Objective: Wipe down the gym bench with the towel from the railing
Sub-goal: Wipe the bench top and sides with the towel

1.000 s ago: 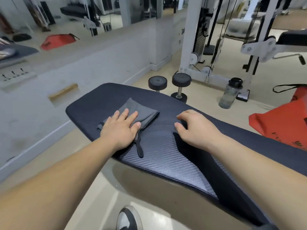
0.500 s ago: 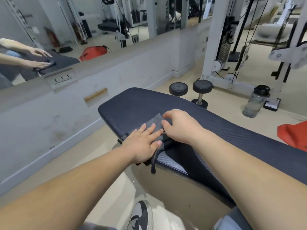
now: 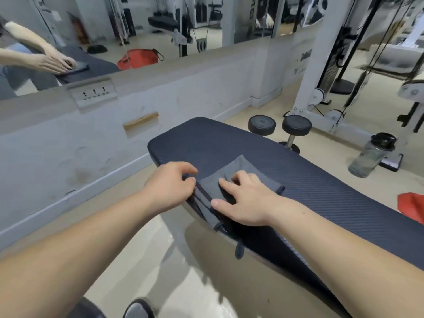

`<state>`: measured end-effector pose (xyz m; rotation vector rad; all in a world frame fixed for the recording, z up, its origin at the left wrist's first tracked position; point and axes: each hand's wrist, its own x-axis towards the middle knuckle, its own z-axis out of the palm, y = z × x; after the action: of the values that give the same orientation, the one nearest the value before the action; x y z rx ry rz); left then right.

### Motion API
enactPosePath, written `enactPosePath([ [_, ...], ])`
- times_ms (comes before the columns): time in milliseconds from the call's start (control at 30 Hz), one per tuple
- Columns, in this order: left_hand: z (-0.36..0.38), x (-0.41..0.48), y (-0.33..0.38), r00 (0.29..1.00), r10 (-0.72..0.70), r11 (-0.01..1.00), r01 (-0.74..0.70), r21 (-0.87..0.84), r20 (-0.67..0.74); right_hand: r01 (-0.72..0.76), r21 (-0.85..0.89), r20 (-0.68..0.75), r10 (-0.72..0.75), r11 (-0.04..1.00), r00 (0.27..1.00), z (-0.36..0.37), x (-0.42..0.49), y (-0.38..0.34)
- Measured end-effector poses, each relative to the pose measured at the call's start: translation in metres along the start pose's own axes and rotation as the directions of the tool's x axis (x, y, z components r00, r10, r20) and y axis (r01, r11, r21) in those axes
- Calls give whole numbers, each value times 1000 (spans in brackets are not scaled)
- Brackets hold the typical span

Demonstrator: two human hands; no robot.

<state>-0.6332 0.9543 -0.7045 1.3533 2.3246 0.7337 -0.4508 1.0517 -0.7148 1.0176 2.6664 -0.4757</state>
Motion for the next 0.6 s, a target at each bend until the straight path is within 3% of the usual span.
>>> enactPosePath([
  [100,-6,0,-27,1000,-4,998,4,56,9,-97,-139,78,108,986,991,19,14,-28],
  [233,-25,9,-51,999,-2,998,-1,63,51,-160,-118,56,167,980,984,17,46,-43],
  [400,-35,21,-87,995,-84,993,87,-77,47,-235,-93,-50,231,968,972,4,112,-64],
  [600,-36,30,-104,983,-181,970,181,-163,15,-262,-88,-80,255,961,963,-11,177,-98],
])
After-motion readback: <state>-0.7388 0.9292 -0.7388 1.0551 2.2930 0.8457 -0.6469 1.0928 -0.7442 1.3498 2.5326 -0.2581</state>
